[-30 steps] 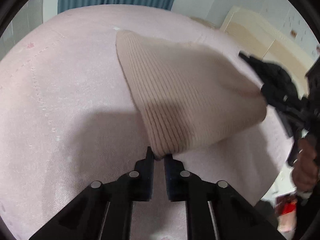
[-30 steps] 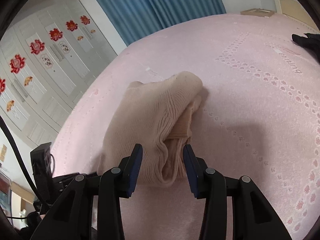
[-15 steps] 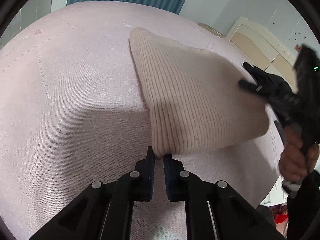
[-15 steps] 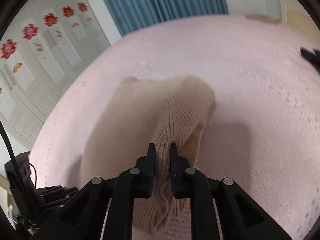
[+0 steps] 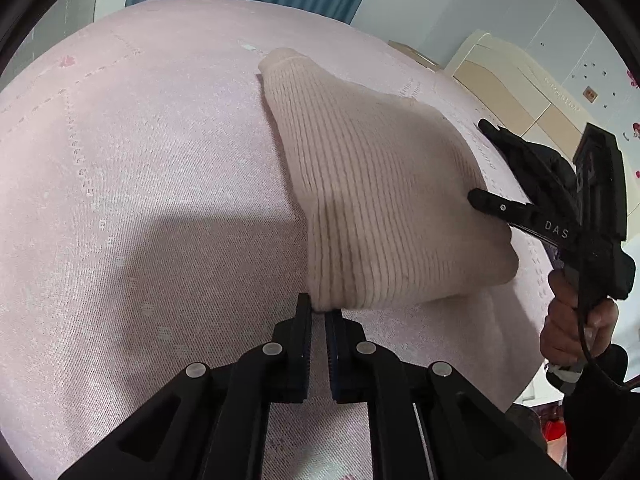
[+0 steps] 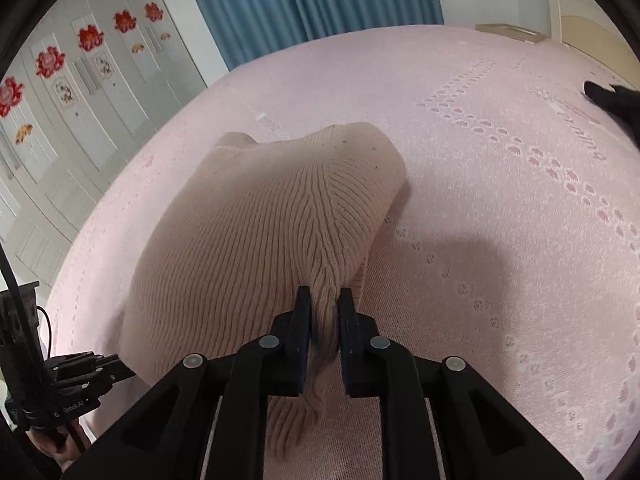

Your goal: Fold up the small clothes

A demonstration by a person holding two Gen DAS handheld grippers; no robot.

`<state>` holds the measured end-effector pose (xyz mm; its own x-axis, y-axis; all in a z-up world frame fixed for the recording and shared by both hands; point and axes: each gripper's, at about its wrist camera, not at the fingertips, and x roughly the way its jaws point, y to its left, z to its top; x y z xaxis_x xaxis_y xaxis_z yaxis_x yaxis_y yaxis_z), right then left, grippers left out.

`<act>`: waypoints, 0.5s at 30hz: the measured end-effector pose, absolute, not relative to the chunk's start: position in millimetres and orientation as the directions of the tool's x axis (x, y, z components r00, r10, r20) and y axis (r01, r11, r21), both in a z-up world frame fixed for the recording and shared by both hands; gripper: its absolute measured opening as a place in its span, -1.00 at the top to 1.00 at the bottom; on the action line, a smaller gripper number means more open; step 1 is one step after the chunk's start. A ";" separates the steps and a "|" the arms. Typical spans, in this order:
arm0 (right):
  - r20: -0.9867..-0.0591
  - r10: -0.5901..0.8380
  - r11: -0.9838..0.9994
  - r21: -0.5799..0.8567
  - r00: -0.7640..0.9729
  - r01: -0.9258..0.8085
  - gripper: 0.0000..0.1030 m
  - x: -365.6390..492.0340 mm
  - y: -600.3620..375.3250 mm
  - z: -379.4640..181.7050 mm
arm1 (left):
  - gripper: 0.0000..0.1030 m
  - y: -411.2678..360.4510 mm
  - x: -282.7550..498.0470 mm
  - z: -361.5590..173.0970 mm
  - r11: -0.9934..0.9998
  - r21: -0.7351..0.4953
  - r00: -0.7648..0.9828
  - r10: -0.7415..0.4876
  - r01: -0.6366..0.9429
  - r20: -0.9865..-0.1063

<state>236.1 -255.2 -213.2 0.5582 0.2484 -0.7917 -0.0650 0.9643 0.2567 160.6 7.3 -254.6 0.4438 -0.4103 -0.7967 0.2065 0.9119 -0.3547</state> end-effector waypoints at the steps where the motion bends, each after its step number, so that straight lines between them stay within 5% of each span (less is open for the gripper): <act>1: -0.797 0.235 0.969 0.238 0.557 -0.068 0.59 237.7 -253.0 -209.5 | 0.84 8.4 160.2 -253.1 0.910 -0.361 0.438 -0.414 0.203 -0.798; 3: -0.786 0.217 0.974 0.212 0.578 -0.077 0.39 236.8 -250.3 -198.2 | 0.82 12.4 159.2 -249.3 0.908 -0.369 0.436 -0.420 0.201 -0.796; 9: -0.712 0.152 0.988 0.094 0.686 -0.121 0.38 234.6 -239.1 -162.6 | 0.29 40.4 139.0 -230.1 0.919 -0.359 0.492 -0.391 0.161 -0.778; 15: -0.711 0.194 0.981 0.137 0.676 -0.138 0.44 260.0 -236.8 -170.8 | 0.26 29.7 185.1 -200.0 0.891 -0.407 0.532 -0.449 0.203 -0.717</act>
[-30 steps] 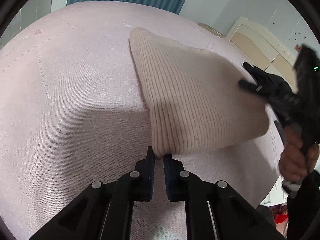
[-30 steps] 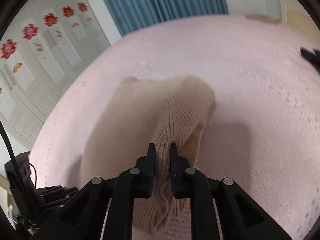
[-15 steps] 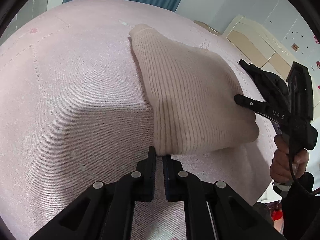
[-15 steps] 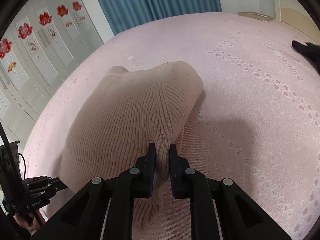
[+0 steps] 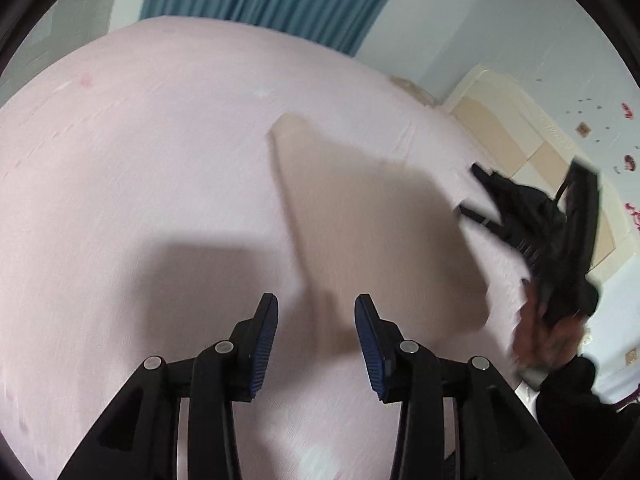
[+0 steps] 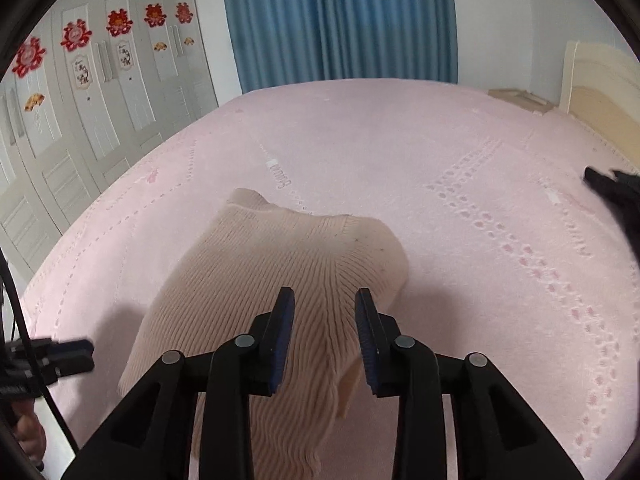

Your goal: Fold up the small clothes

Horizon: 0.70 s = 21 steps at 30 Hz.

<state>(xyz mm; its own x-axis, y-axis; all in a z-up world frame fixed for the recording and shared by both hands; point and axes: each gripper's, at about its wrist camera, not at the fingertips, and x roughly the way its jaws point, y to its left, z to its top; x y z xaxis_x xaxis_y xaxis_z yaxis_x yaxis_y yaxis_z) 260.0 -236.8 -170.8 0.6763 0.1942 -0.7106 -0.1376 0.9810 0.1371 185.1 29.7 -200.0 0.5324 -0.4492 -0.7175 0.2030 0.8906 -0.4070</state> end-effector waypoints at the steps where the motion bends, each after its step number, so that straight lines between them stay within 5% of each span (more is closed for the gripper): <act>1: -0.720 0.204 0.979 0.154 0.663 -0.134 0.45 264.9 -239.3 -177.5 | 0.27 23.0 195.0 -196.4 0.887 -0.407 0.534 -0.458 0.218 -0.711; 10: -0.770 0.184 0.983 0.148 0.611 -0.111 0.49 280.7 -262.9 -222.8 | 0.32 -38.0 267.2 -212.2 0.910 -0.298 0.522 -0.410 0.288 -0.748; 21: -0.749 0.178 0.984 0.124 0.638 -0.129 0.48 308.9 -258.1 -214.1 | 0.33 -41.5 317.6 -222.7 0.931 -0.256 0.548 -0.361 0.260 -0.755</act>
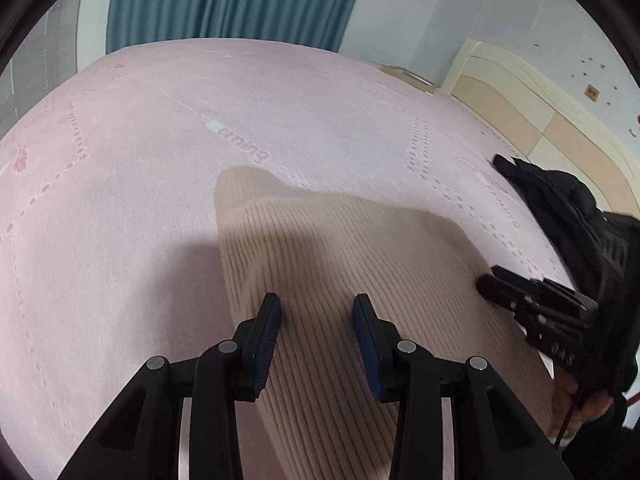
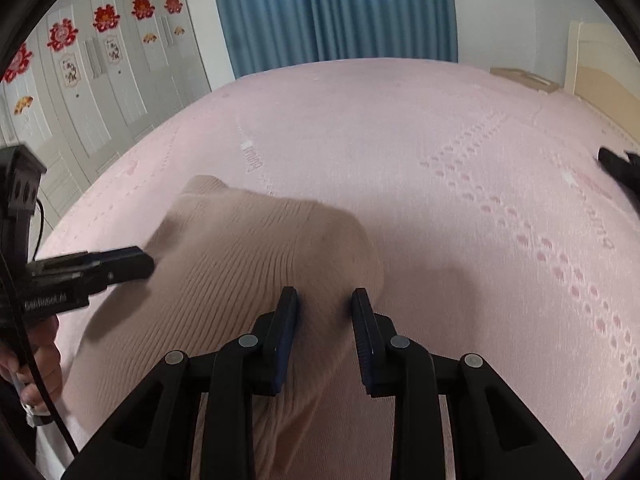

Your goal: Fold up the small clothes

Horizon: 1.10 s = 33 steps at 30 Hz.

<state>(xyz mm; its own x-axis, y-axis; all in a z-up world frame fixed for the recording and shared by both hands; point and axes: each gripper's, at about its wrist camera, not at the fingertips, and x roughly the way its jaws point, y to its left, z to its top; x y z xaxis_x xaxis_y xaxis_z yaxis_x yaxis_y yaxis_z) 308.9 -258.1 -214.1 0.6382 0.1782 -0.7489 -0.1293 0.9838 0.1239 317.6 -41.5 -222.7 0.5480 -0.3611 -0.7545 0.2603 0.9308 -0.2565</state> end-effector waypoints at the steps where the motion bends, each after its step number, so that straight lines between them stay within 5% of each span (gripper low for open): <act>1: -0.751 0.170 0.985 0.115 0.638 -0.127 0.48 313.5 -257.0 -215.6 | 0.35 -42.5 325.4 -223.6 0.934 -0.248 0.545 -0.352 0.256 -0.761; 17: -0.787 0.103 0.995 0.084 0.608 -0.060 0.48 342.5 -262.1 -234.1 | 0.37 -55.2 365.0 -234.4 0.979 -0.089 0.622 -0.187 0.185 -0.760; 33: -0.802 0.088 0.994 0.112 0.590 0.004 0.47 360.1 -270.6 -229.2 | 0.35 -32.7 393.2 -229.7 0.979 -0.169 0.594 -0.203 0.114 -0.779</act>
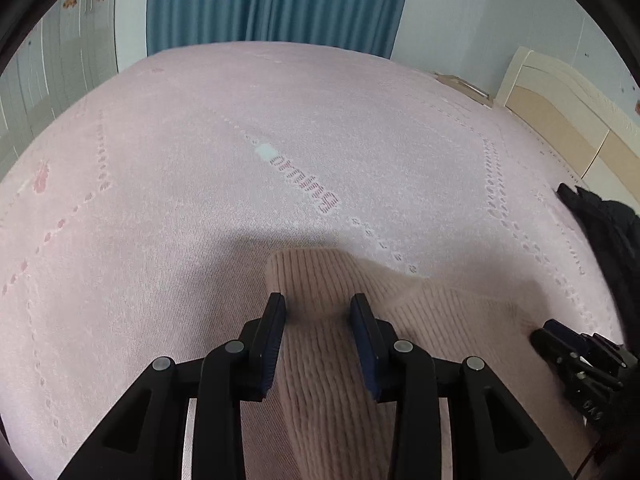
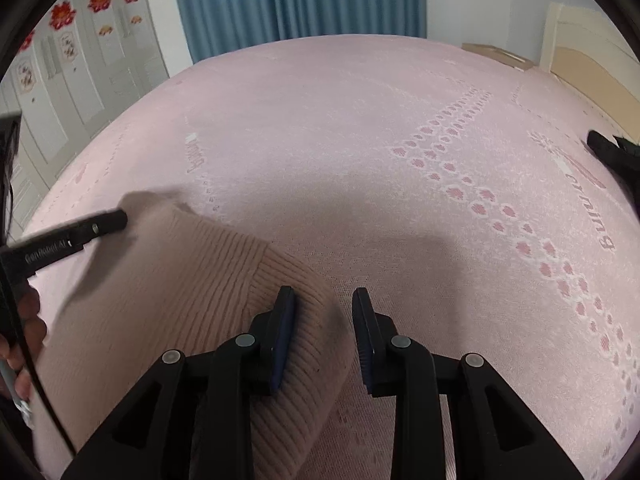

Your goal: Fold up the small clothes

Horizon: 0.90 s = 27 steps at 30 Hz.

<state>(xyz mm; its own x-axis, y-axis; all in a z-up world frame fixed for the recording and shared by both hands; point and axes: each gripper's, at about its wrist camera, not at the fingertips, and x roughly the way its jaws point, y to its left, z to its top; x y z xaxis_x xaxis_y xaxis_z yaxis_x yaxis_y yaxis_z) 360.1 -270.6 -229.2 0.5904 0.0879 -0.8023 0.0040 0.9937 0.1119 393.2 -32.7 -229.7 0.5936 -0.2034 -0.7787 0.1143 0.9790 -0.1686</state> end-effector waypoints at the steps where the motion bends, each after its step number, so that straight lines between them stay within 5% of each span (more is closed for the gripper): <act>1: -0.791 0.100 0.991 0.132 0.604 0.008 0.46 355.2 -272.5 -222.3 | 0.35 -33.4 389.2 -228.1 0.977 -0.179 0.588 -0.214 0.117 -0.780; 13: -0.782 0.163 0.985 0.165 0.601 -0.054 0.45 249.5 -261.4 -185.6 | 0.35 -27.6 269.1 -217.7 0.954 -0.247 0.547 -0.301 0.172 -0.781; 18: -0.747 0.297 0.943 0.326 0.594 -0.062 0.45 207.8 -269.1 -174.7 | 0.34 -23.4 220.4 -215.0 0.946 -0.260 0.532 -0.323 0.191 -0.783; 27: -0.770 0.323 0.936 0.346 0.551 -0.065 0.45 180.0 -250.3 -198.6 | 0.34 -16.8 174.1 -233.1 0.941 -0.284 0.484 -0.339 0.185 -0.807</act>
<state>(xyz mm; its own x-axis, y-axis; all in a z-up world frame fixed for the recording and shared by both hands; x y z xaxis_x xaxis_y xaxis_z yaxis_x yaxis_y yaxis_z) 180.0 -250.3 -198.6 0.5509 0.3227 -0.7696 -0.0651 0.9360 0.3459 174.1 -16.8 -233.1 0.4838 -0.3391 -0.8068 0.1853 0.9407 -0.2843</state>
